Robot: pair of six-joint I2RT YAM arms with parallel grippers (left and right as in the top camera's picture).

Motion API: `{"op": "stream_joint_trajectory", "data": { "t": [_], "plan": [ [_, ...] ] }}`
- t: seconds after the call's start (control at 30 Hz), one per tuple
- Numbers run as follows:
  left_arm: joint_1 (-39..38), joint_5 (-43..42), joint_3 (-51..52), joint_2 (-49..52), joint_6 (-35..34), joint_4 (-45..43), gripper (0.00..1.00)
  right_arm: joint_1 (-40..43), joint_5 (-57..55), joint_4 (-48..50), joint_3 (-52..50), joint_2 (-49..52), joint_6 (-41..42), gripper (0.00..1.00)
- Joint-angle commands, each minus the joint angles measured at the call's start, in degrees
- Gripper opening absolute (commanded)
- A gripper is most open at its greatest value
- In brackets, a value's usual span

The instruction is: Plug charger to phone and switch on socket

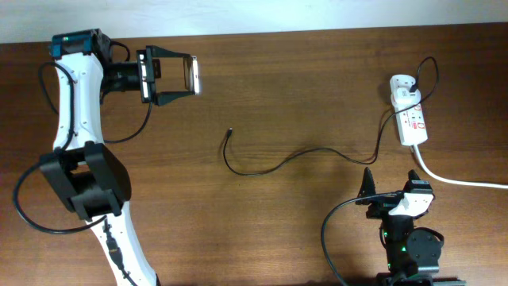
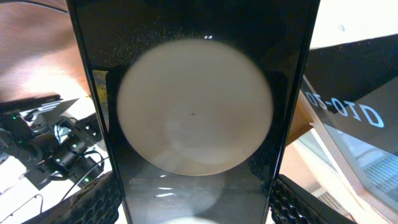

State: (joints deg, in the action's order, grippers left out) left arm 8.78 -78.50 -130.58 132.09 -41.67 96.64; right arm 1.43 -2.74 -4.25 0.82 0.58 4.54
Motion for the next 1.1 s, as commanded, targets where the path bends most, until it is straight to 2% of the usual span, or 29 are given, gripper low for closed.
{"op": "stream_joint_trajectory", "data": {
  "t": [0.0,0.33,1.07],
  "plan": [
    [-0.2,0.8,0.1,-1.9,-0.5,0.1,0.0,-0.4,0.1,-0.2,-0.5,-0.4,0.2,0.99],
    [-6.0,2.9,0.1,-1.9,2.7,0.1,0.0,-0.4,0.1,-0.2,-0.5,-0.4,0.2,0.99],
    [-9.0,2.9,0.1,-1.9,2.7,0.1,0.0,-0.4,0.1,-0.2,-0.5,-0.4,0.2,0.99]
  ]
}}
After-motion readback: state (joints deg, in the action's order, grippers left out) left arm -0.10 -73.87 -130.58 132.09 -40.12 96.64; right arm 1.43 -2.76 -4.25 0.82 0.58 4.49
